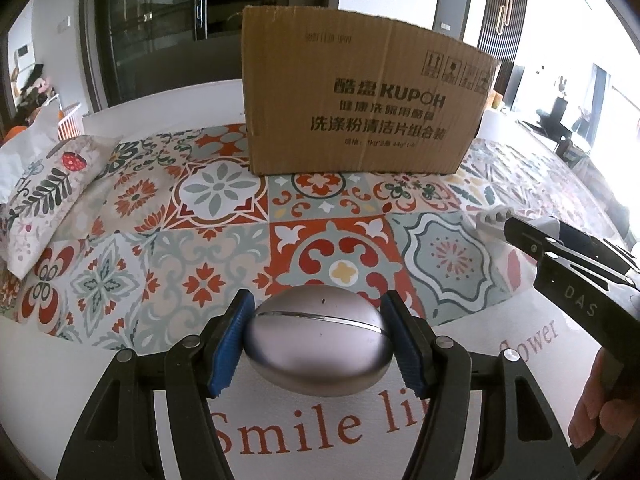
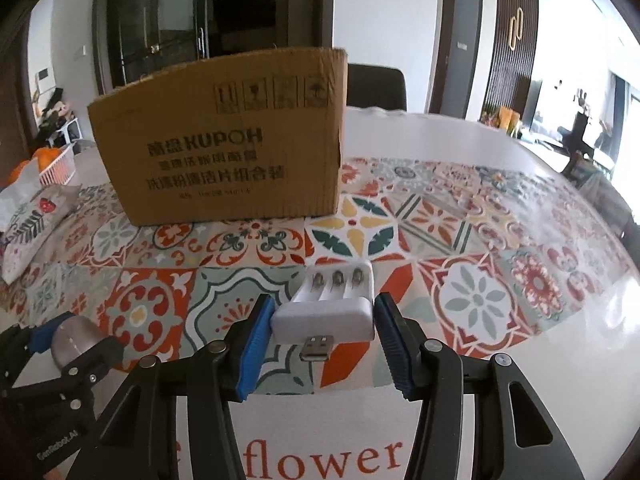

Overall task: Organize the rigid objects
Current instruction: 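Grasp the white battery charger with the right gripper, then carry the silver speaker and white charger with both grippers over the box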

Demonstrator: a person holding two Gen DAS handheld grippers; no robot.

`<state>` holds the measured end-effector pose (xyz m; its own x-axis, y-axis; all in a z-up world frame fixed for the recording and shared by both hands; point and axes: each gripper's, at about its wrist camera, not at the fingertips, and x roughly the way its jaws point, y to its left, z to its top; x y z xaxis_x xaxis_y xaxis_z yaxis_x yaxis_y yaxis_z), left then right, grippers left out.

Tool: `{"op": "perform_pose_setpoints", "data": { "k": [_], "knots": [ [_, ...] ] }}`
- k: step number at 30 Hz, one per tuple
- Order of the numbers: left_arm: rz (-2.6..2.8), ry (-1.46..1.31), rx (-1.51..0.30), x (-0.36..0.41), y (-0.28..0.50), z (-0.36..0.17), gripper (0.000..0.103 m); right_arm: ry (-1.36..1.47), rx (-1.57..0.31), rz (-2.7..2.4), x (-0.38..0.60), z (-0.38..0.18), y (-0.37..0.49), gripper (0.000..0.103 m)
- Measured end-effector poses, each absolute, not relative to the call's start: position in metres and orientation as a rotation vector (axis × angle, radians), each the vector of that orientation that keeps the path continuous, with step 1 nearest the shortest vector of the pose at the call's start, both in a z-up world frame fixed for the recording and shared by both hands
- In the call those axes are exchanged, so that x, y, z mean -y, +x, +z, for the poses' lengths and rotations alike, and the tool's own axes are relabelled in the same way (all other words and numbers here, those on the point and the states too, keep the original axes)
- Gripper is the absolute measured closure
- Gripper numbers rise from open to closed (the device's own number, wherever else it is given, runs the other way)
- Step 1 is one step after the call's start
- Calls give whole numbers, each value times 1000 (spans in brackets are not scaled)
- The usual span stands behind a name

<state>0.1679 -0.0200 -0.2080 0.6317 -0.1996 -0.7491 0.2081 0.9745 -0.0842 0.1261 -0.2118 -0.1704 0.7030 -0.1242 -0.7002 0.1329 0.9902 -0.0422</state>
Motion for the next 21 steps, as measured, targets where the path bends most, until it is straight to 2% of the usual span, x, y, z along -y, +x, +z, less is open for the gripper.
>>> {"op": "perform_pose_setpoints", "data": {
  "k": [21],
  "knots": [
    [-237,0,-771,22,171,-172,38,-35,-669,-135,208,-138,119,52]
  ]
}}
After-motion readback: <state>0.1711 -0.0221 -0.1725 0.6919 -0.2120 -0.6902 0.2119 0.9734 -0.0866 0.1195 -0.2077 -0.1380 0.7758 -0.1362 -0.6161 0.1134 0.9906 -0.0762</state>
